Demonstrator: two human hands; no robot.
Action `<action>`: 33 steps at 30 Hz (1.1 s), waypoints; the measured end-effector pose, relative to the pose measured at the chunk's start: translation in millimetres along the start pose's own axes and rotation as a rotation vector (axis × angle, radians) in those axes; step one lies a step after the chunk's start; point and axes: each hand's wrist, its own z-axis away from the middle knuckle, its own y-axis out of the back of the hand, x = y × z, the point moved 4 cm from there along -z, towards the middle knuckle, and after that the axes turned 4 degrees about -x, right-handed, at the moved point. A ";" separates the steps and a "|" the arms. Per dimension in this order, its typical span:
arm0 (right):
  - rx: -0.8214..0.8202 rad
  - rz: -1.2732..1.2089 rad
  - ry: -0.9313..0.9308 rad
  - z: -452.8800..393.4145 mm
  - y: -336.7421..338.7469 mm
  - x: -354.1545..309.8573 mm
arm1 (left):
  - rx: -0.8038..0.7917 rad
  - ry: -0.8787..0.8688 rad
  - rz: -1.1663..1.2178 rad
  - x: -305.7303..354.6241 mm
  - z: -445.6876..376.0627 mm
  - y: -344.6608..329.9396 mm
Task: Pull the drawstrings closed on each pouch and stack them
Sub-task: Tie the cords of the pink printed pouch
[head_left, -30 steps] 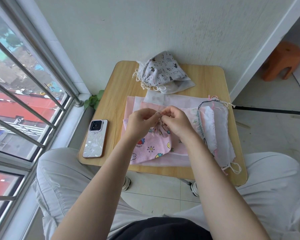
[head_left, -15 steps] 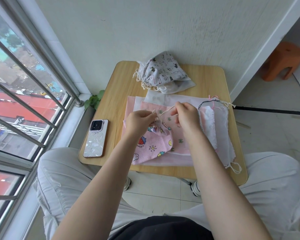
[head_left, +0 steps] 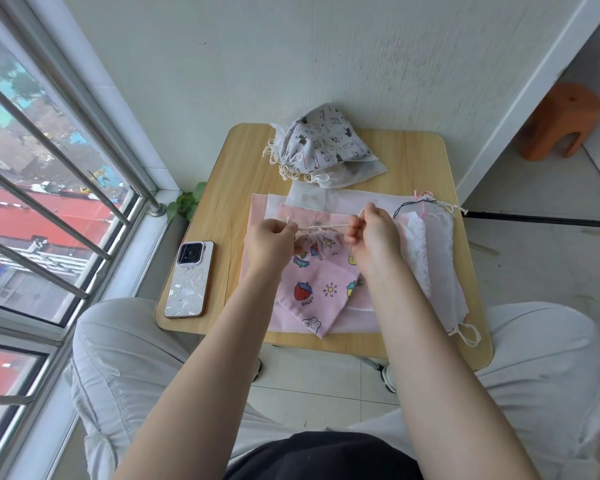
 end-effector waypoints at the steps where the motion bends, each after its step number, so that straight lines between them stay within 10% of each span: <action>1: 0.011 0.010 0.017 -1.3 0.2 2.4 | 0.023 0.015 0.009 -1.5 -1.2 2.2; 8: 0.021 0.247 0.181 2.6 0.9 -11.0 | -0.029 -0.003 0.163 -6.7 -2.2 7.0; 17: -0.295 1.364 0.338 7.9 -14.4 -5.2 | -0.175 -0.043 0.121 0.2 2.1 0.0; 25: -0.315 1.362 0.417 10.2 -15.0 -2.6 | 0.156 -0.230 -0.337 -3.9 -2.5 20.6; 29: -0.325 1.325 0.454 10.9 -17.2 -0.9 | -0.097 -0.595 -0.462 6.3 2.6 6.9; 33: -0.323 1.314 0.470 12.7 -17.6 -0.3 | -0.031 -0.714 -0.541 2.5 2.8 4.5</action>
